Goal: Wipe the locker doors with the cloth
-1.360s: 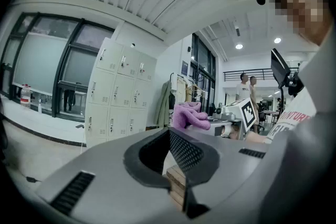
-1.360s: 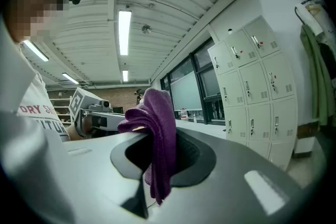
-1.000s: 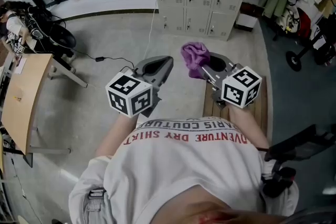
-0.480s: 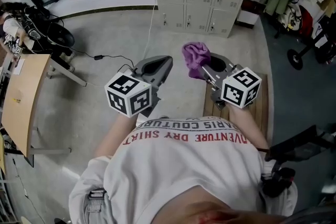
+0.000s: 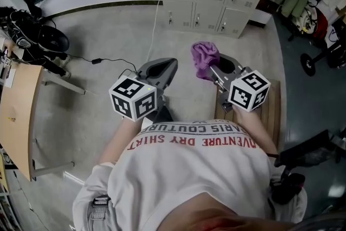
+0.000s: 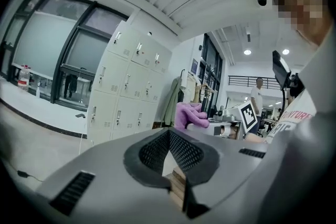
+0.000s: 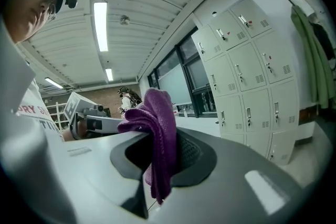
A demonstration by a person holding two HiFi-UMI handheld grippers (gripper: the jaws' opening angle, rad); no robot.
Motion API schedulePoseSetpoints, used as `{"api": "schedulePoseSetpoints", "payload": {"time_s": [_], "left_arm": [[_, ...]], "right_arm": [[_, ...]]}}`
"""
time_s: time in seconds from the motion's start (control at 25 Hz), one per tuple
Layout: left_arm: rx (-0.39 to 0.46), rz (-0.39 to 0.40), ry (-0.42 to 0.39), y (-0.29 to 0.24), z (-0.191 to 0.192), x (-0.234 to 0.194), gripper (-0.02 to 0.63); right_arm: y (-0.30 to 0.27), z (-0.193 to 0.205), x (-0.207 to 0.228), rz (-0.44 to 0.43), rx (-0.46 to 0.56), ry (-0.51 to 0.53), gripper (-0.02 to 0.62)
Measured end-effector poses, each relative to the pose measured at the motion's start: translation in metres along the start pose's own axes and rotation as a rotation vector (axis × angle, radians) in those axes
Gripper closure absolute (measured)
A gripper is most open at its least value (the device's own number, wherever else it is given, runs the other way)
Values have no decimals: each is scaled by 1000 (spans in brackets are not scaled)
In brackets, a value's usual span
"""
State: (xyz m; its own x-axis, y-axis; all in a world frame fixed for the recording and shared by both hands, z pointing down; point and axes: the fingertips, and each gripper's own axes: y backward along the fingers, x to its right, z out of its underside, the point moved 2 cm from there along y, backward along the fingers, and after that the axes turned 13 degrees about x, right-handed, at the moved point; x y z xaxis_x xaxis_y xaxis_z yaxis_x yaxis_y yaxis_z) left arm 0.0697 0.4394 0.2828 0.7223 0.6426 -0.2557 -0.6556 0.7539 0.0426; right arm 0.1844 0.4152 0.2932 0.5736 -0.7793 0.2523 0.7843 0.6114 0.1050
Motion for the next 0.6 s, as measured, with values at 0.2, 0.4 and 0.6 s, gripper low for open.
{"api": "schedulePoseSetpoints", "payload": {"time_s": [0.2, 0.4, 0.6], "left_arm": [[-43, -10, 1, -46, -28, -137, 606], [-55, -6, -11, -103, -76, -280, 606], [-25, 5, -38, -151, -110, -373, 605]], "right_arm": [[-128, -1, 60, 43, 2, -26, 534], [-261, -14, 125, 97, 33, -47, 534], [-346, -33, 172, 125, 97, -18, 534]]}}
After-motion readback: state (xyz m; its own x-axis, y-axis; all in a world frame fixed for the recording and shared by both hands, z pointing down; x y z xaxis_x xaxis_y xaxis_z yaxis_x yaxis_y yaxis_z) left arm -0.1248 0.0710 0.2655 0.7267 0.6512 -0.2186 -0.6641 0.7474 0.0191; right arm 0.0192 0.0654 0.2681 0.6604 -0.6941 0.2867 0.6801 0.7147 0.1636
